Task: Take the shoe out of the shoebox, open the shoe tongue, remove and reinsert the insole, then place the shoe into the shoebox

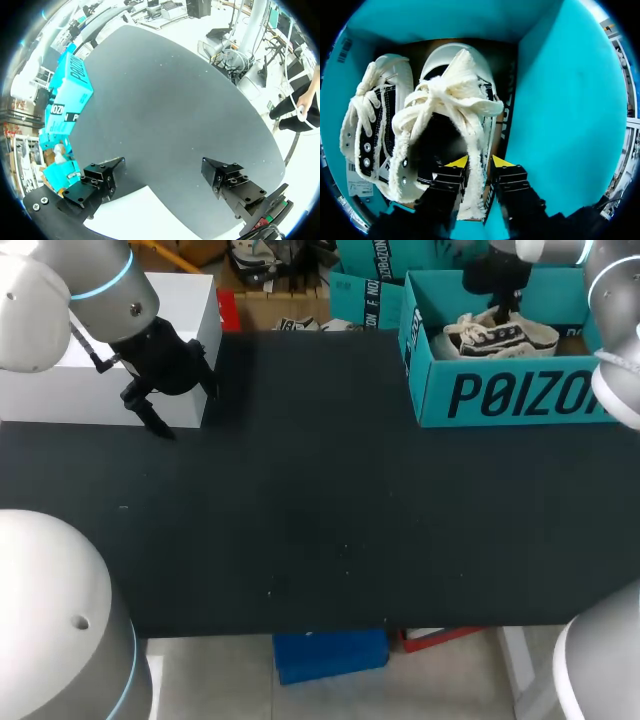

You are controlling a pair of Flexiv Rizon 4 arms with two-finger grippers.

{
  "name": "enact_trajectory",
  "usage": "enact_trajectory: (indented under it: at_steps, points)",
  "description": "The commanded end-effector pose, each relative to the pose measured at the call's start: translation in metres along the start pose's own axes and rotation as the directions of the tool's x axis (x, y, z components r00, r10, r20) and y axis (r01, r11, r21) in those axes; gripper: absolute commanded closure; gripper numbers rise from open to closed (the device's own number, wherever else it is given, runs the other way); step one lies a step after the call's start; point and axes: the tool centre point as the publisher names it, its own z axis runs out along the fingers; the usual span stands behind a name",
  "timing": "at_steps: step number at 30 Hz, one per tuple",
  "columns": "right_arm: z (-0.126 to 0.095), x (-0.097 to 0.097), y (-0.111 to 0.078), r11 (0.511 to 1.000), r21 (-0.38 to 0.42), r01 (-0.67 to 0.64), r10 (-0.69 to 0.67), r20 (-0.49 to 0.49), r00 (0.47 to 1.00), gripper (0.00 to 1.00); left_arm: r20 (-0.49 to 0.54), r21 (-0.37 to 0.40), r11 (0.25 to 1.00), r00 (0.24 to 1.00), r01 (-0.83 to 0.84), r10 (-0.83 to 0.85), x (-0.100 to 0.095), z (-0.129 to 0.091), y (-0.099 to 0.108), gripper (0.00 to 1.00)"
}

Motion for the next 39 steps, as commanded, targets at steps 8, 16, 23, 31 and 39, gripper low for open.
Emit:
enact_trajectory:
  at_steps: [8,16,23,31,39]
  points:
    - [-0.016,0.003,-0.003,0.999,0.024,0.025,-0.02,-0.196,0.98,0.0,0.001,-0.003,1.0,1.0,-0.002,0.002,0.001,0.0,0.0,0.0]
    - [-0.053,0.0,-0.016,0.998,0.061,0.005,0.004,-0.155,0.988,0.0,0.001,-0.003,1.0,1.0,-0.002,0.002,0.001,0.0,0.0,0.0]
    - [-0.077,0.001,-0.022,0.995,0.091,-0.027,0.039,-0.125,0.991,0.0,0.001,-0.003,1.0,1.0,-0.002,0.002,0.001,0.0,0.0,0.0]
    - [-0.115,0.006,-0.027,0.992,0.111,-0.067,0.076,-0.08,0.994,0.0,0.001,-0.003,1.0,1.0,-0.002,0.002,0.001,0.0,0.0,0.0]
    - [-0.177,0.023,-0.022,0.973,0.167,-0.159,0.163,-0.012,0.987,0.0,0.001,-0.003,1.0,1.0,-0.002,0.002,0.001,0.0,0.0,0.0]
